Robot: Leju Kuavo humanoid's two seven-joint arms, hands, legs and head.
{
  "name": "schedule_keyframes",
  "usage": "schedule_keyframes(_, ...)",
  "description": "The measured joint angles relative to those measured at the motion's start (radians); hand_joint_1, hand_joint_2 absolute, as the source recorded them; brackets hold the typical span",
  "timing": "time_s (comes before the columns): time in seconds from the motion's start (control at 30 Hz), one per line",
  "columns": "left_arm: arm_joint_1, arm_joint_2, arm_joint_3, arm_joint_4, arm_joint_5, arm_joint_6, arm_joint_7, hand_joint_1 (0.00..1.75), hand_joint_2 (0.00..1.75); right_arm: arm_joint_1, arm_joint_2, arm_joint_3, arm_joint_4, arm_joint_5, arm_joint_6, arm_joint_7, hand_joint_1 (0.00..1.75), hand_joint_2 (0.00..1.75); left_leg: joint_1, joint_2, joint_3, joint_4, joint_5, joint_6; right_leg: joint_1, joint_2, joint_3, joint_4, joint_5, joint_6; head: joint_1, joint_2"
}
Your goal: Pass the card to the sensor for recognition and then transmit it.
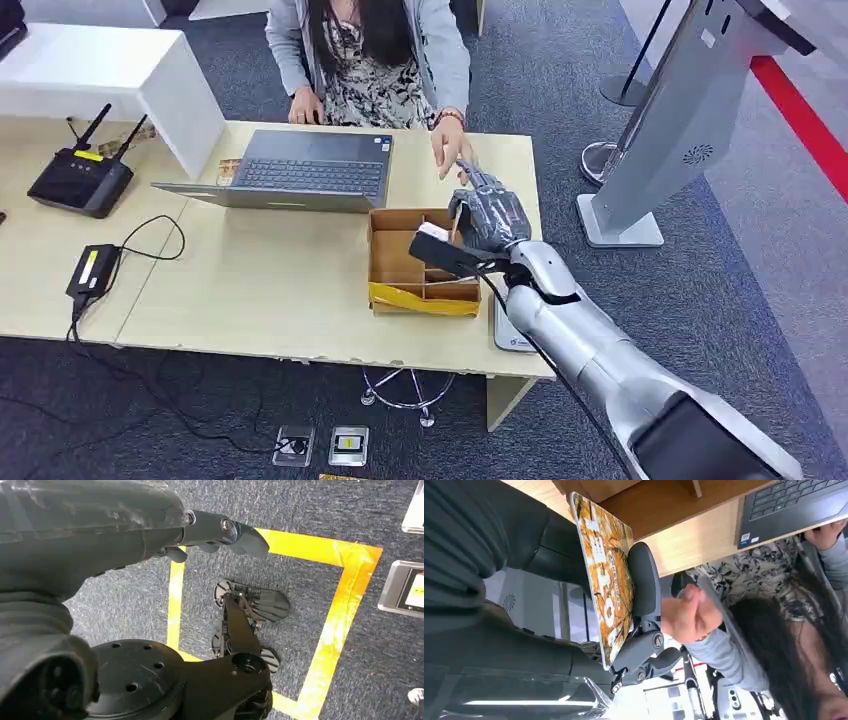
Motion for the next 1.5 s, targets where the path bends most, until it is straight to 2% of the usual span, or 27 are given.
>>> schedule_keyframes(0.43, 0.000, 0.006, -0.021, 0.000, -0.001, -0.026, -0.006, 0.00, 0.00, 0.000, 0.000, -0.033, 0.026, 0.059, 0.000, 0.008, 1.75, 1.75, 0.000, 0.000, 0.000, 0.000, 0.000, 0.000, 0.000, 0.000, 0.000, 0.000, 0.000, 0.000, 0.000, 0.000)
schedule_keyframes(0.47, 0.000, 0.006, -0.021, 0.000, -0.001, -0.029, -0.006, 0.00, 0.00, 0.000, 0.000, -0.036, 0.026, 0.061, 0.000, 0.009, 0.02, 1.75, 0.000, 0.000, 0.000, 0.000, 0.000, 0.000, 0.000, 0.000, 0.000, 0.000, 0.000, 0.000, 0.000, 0.000)
schedule_keyframes(0.53, 0.000, 0.008, -0.021, 0.000, -0.001, -0.031, -0.006, 0.00, 0.00, 0.000, 0.000, -0.040, 0.026, 0.065, 0.002, 0.011, 0.00, 1.75, 0.000, 0.000, 0.000, 0.000, 0.000, 0.000, 0.000, 0.000, 0.000, 0.000, 0.000, 0.000, 0.000, 0.000)
schedule_keyframes(0.57, 0.000, 0.008, -0.022, 0.000, 0.000, -0.032, -0.006, 0.00, 0.00, 0.000, 0.001, -0.043, 0.026, 0.072, 0.002, 0.013, 0.00, 0.00, 0.000, 0.000, 0.000, 0.000, 0.000, 0.000, 0.000, 0.000, 0.000, 0.000, 0.000, 0.000, 0.000, 0.000)
schedule_keyframes(0.77, 0.000, 0.014, -0.022, 0.000, 0.000, -0.037, -0.006, 0.00, 0.00, 0.004, 0.006, -0.053, 0.026, 0.082, 0.032, 0.003, 0.00, 0.00, 0.000, 0.000, 0.000, 0.000, 0.000, 0.000, 0.000, 0.000, 0.000, 0.000, 0.000, 0.000, 0.000, 0.000)
schedule_keyframes(0.97, 0.000, 0.018, -0.022, 0.000, 0.012, -0.032, -0.005, 0.00, 0.00, 0.011, 0.015, -0.054, 0.026, 0.103, 0.029, 0.002, 0.00, 0.00, 0.000, 0.000, 0.000, 0.000, 0.000, 0.000, 0.000, 0.000, 0.000, 0.000, 0.000, 0.000, 0.000, 0.000)
schedule_keyframes(1.2, 0.000, 0.022, -0.022, 0.000, 0.028, -0.028, 0.000, 0.00, 0.00, 0.040, 0.007, -0.060, -0.033, 0.130, 0.040, 0.039, 0.00, 0.00, 0.000, 0.000, 0.000, 0.000, 0.000, 0.000, 0.000, 0.001, -0.001, 0.000, 0.000, 0.000, 0.000, 0.000)
schedule_keyframes(1.23, 0.000, 0.022, -0.022, 0.000, 0.030, -0.026, 0.003, 0.00, 0.00, 0.049, 0.000, -0.062, -0.058, 0.132, 0.049, 0.048, 0.00, 1.75, 0.000, 0.000, 0.000, 0.000, 0.000, 0.000, 0.000, 0.001, -0.001, 0.000, 0.000, 0.000, 0.000, 0.000)
schedule_keyframes(1.37, 0.001, 0.025, -0.022, 0.000, 0.039, -0.026, 0.005, 0.00, 0.00, 0.077, -0.028, -0.073, -0.151, 0.130, 0.082, 0.083, 0.00, 1.75, 0.000, 0.000, 0.000, 0.000, 0.000, 0.000, 0.000, 0.001, 0.000, 0.000, 0.000, 0.000, 0.000, 0.000)
schedule_keyframes(1.5, 0.002, 0.025, -0.021, 0.000, 0.050, -0.020, 0.005, 0.00, 0.00, 0.125, -0.077, -0.082, -0.298, 0.123, 0.130, 0.155, 0.00, 1.75, 0.000, 0.000, 0.000, 0.000, 0.000, 0.000, 0.000, 0.001, -0.001, 0.000, 0.000, 0.000, 0.000, 0.000)
